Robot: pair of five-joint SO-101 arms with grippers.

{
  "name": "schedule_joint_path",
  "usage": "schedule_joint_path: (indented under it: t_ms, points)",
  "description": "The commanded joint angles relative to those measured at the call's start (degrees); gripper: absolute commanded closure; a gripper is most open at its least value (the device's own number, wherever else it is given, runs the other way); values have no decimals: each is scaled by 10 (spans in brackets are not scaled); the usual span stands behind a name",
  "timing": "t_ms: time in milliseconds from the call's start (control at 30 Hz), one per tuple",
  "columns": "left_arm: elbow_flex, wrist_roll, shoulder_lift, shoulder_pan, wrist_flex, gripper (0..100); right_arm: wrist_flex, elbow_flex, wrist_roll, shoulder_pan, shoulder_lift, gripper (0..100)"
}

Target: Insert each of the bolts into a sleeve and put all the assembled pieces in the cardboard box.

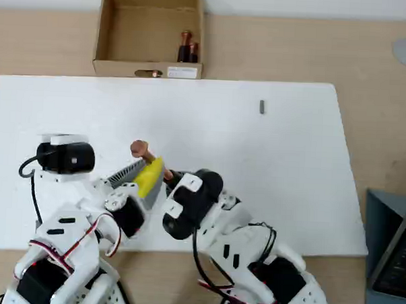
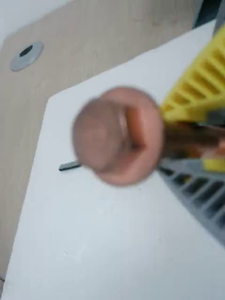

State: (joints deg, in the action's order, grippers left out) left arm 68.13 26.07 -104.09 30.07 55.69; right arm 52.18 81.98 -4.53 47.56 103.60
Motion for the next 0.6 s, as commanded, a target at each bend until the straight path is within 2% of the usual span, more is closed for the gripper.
schedule_joint_path:
  t_ms: [0,133,300,567]
  points:
    - [-2,4,-3,18,0,998,-18,-33,-4,4,72,989]
    - [18,3,-3,30,0,998,-18,-33,-5,4,72,989]
    - [47,-61,-3,68,25,998,-17,-33,-25,5,72,989]
    - [48,-67,-3,69,61,994,-18,-33,-25,5,72,989]
